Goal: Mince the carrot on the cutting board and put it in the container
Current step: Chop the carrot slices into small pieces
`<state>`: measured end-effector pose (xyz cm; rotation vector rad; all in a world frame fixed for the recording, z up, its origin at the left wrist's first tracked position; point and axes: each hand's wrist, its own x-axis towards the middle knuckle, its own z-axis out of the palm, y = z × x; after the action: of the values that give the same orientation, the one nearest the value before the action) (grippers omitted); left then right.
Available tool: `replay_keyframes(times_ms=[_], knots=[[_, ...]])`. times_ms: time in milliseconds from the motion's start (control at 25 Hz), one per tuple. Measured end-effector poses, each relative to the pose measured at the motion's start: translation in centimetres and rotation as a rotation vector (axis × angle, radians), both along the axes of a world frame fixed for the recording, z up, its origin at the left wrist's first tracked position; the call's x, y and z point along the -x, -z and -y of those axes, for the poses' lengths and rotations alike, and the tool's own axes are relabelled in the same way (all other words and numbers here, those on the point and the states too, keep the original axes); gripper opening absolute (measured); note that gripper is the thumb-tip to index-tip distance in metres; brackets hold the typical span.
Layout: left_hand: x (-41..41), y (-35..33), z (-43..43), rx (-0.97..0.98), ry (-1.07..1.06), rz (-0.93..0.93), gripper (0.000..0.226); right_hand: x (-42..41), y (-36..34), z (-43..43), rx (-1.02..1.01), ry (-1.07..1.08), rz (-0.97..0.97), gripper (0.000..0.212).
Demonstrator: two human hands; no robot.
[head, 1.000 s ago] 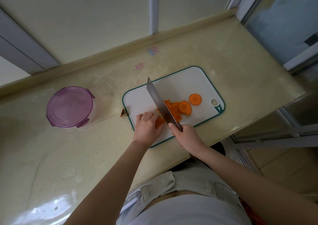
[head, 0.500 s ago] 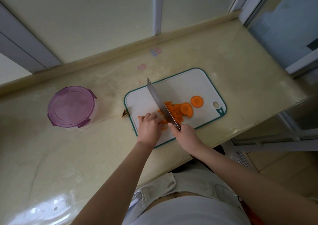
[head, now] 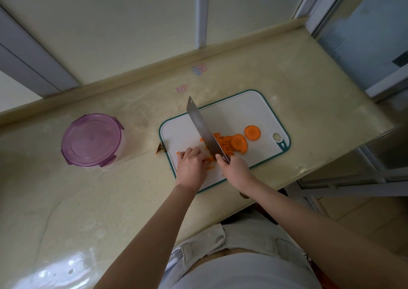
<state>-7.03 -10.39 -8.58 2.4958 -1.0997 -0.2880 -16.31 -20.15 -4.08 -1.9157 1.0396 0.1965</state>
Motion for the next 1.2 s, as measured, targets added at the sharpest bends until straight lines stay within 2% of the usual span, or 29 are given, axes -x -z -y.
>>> replay_keyframes(times_ms=[280,560,800,1000,1200], knots=[[0.1,0.0,0.2,-0.043,-0.025,-0.018,0.015,0.4,-0.5,-0.2,-0.007,-0.007,0.038,0.045],[0.0,-0.3,0.2,0.013,-0.027,-0.050,0.008,0.5,-0.2,-0.6,0.035,-0.056,-0.037,0.047],[0.0,-0.5,0.2,0.060,-0.023,-0.047,0.007,-0.4,0.1,-1.2,0.070,-0.060,-0.005,0.048],[0.0,-0.3,0.0,0.047,-0.020,-0.047,0.008,-0.3,0.1,0.1,-0.025,-0.021,0.013,0.041],[-0.1,-0.6,0.1,0.065,-0.054,-0.109,0.008,-0.3,-0.5,-0.2,-0.010,0.022,0.059,0.043]])
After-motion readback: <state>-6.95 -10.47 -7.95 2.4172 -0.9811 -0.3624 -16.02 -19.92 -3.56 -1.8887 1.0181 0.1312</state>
